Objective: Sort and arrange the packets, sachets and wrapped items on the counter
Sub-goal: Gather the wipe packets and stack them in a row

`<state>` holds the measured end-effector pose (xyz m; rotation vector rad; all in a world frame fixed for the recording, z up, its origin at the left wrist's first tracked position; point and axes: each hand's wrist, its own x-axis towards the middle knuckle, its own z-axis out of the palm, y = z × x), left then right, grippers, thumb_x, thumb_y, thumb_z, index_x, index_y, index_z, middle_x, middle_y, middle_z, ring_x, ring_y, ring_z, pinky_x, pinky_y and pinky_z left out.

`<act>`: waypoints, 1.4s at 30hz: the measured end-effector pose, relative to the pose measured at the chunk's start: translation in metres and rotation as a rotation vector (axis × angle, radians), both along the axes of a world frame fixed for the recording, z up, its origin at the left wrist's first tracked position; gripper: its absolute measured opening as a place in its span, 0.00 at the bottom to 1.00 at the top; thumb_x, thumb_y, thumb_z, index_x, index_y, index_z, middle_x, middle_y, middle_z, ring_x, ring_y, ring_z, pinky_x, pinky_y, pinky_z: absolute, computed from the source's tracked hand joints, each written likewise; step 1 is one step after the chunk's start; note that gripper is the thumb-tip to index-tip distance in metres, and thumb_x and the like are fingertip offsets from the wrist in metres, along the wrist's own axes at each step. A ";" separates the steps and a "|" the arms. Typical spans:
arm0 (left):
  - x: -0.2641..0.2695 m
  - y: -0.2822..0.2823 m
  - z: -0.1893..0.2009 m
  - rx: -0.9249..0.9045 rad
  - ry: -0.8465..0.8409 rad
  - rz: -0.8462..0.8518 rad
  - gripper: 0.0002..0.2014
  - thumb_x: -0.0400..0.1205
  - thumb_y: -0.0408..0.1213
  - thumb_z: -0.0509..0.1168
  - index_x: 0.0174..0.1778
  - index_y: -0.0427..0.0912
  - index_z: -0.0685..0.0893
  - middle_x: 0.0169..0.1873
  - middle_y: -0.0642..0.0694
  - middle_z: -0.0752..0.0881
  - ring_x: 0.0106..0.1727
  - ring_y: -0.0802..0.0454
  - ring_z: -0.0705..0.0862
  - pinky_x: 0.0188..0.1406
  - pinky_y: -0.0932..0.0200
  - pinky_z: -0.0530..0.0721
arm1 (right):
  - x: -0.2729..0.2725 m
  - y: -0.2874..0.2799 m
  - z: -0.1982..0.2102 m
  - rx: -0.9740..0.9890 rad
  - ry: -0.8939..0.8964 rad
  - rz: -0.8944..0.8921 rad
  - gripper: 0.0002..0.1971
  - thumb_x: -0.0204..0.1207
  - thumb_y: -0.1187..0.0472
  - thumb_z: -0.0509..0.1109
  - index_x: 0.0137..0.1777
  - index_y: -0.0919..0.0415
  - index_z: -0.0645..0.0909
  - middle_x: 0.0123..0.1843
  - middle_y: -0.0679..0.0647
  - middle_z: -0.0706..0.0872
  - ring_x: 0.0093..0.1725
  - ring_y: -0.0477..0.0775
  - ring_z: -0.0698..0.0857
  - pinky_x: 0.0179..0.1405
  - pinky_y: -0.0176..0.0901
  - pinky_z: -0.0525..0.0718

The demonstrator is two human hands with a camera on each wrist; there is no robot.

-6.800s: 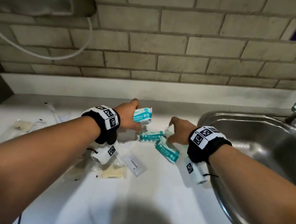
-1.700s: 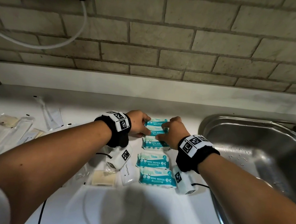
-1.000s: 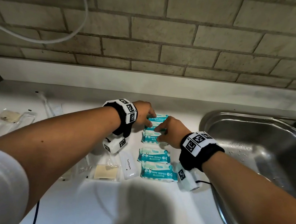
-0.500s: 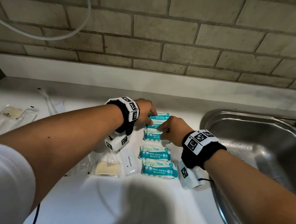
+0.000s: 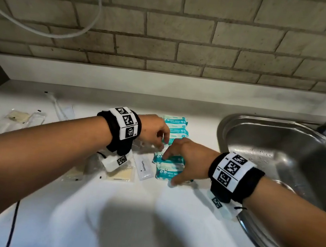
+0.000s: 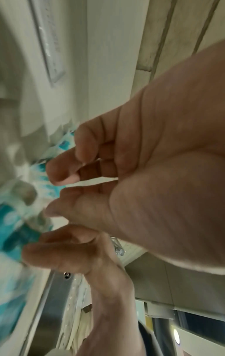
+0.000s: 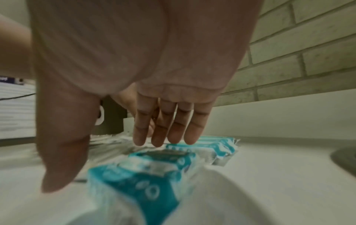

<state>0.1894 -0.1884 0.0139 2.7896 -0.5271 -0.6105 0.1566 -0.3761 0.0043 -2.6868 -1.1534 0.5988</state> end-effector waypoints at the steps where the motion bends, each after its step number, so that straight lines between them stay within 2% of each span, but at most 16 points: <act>1: -0.006 -0.002 -0.003 0.009 0.009 -0.003 0.13 0.75 0.44 0.74 0.56 0.51 0.88 0.38 0.55 0.86 0.39 0.54 0.84 0.47 0.60 0.83 | -0.006 0.000 -0.003 -0.023 0.004 0.012 0.34 0.61 0.45 0.82 0.69 0.47 0.78 0.66 0.49 0.78 0.66 0.51 0.74 0.67 0.47 0.77; 4: -0.014 -0.008 -0.010 0.036 -0.027 -0.026 0.15 0.78 0.41 0.71 0.61 0.53 0.86 0.40 0.53 0.86 0.41 0.54 0.82 0.44 0.63 0.78 | -0.011 0.003 -0.008 -0.019 -0.022 0.009 0.30 0.63 0.54 0.80 0.68 0.49 0.79 0.68 0.49 0.77 0.68 0.53 0.75 0.68 0.47 0.78; 7: -0.014 -0.008 -0.015 0.033 -0.043 -0.018 0.16 0.78 0.38 0.68 0.62 0.53 0.86 0.38 0.54 0.85 0.41 0.54 0.81 0.42 0.64 0.75 | -0.010 0.007 -0.006 -0.008 -0.021 -0.012 0.28 0.64 0.56 0.80 0.66 0.51 0.81 0.66 0.50 0.78 0.65 0.54 0.78 0.66 0.50 0.80; 11: -0.009 -0.006 -0.017 0.030 -0.073 0.021 0.14 0.77 0.37 0.69 0.58 0.51 0.88 0.34 0.57 0.83 0.39 0.54 0.80 0.43 0.63 0.77 | -0.008 0.011 -0.007 0.008 -0.013 -0.033 0.27 0.64 0.56 0.82 0.65 0.52 0.82 0.66 0.50 0.79 0.65 0.54 0.78 0.66 0.48 0.79; 19: 0.002 -0.005 -0.019 -0.034 -0.080 0.066 0.08 0.75 0.35 0.74 0.49 0.47 0.90 0.29 0.60 0.81 0.36 0.56 0.80 0.39 0.66 0.74 | 0.003 0.014 -0.009 0.004 -0.004 -0.103 0.25 0.65 0.56 0.82 0.63 0.52 0.83 0.62 0.52 0.80 0.61 0.54 0.79 0.64 0.48 0.80; 23: 0.005 -0.004 -0.018 -0.042 -0.092 0.061 0.07 0.74 0.37 0.75 0.47 0.47 0.90 0.29 0.60 0.81 0.34 0.58 0.79 0.31 0.69 0.72 | 0.005 0.016 -0.011 0.017 -0.012 -0.129 0.25 0.64 0.56 0.82 0.62 0.51 0.83 0.61 0.54 0.80 0.61 0.55 0.77 0.64 0.50 0.79; 25: 0.008 -0.005 -0.019 -0.035 -0.103 0.057 0.06 0.73 0.38 0.76 0.45 0.47 0.91 0.31 0.58 0.82 0.36 0.57 0.80 0.32 0.68 0.71 | 0.006 0.016 -0.011 0.018 -0.015 -0.133 0.25 0.64 0.56 0.83 0.62 0.51 0.83 0.62 0.53 0.79 0.62 0.55 0.77 0.64 0.49 0.79; 27: 0.012 -0.005 -0.021 -0.011 -0.114 0.047 0.08 0.71 0.40 0.77 0.44 0.47 0.90 0.39 0.53 0.83 0.40 0.53 0.81 0.38 0.65 0.73 | 0.007 0.017 -0.011 0.013 -0.011 -0.133 0.25 0.63 0.56 0.83 0.61 0.52 0.82 0.62 0.53 0.79 0.61 0.54 0.77 0.63 0.47 0.79; 31: 0.015 -0.004 -0.022 0.009 -0.106 0.018 0.11 0.71 0.42 0.77 0.49 0.47 0.91 0.47 0.51 0.84 0.47 0.49 0.82 0.43 0.62 0.74 | 0.009 0.019 -0.010 -0.013 -0.027 -0.130 0.25 0.62 0.55 0.83 0.59 0.52 0.81 0.60 0.52 0.79 0.60 0.54 0.78 0.61 0.47 0.81; 33: 0.014 0.001 -0.014 -0.021 -0.128 0.000 0.10 0.75 0.43 0.75 0.51 0.48 0.90 0.47 0.52 0.84 0.43 0.55 0.81 0.39 0.65 0.74 | 0.009 0.021 -0.008 -0.031 -0.027 -0.127 0.26 0.61 0.53 0.83 0.60 0.51 0.81 0.60 0.51 0.80 0.60 0.54 0.79 0.61 0.49 0.81; 36: 0.013 0.021 0.003 -0.100 -0.180 0.058 0.10 0.78 0.45 0.72 0.53 0.49 0.89 0.44 0.57 0.84 0.36 0.65 0.77 0.31 0.77 0.68 | 0.004 0.027 -0.001 -0.053 -0.069 -0.117 0.29 0.61 0.43 0.82 0.62 0.49 0.81 0.59 0.48 0.81 0.60 0.52 0.79 0.57 0.48 0.81; 39: 0.011 0.054 0.015 -0.096 -0.227 0.164 0.11 0.79 0.44 0.71 0.56 0.48 0.88 0.47 0.54 0.87 0.41 0.59 0.79 0.32 0.79 0.68 | -0.007 0.043 0.004 0.014 -0.142 -0.054 0.22 0.67 0.41 0.76 0.58 0.49 0.84 0.57 0.48 0.82 0.60 0.54 0.78 0.54 0.46 0.80; 42: -0.004 0.083 0.013 -0.037 -0.156 0.248 0.12 0.78 0.45 0.72 0.57 0.49 0.87 0.49 0.53 0.87 0.42 0.59 0.82 0.32 0.77 0.70 | -0.017 0.066 0.001 -0.052 -0.250 0.027 0.22 0.71 0.41 0.71 0.62 0.49 0.82 0.59 0.51 0.83 0.62 0.56 0.77 0.53 0.46 0.73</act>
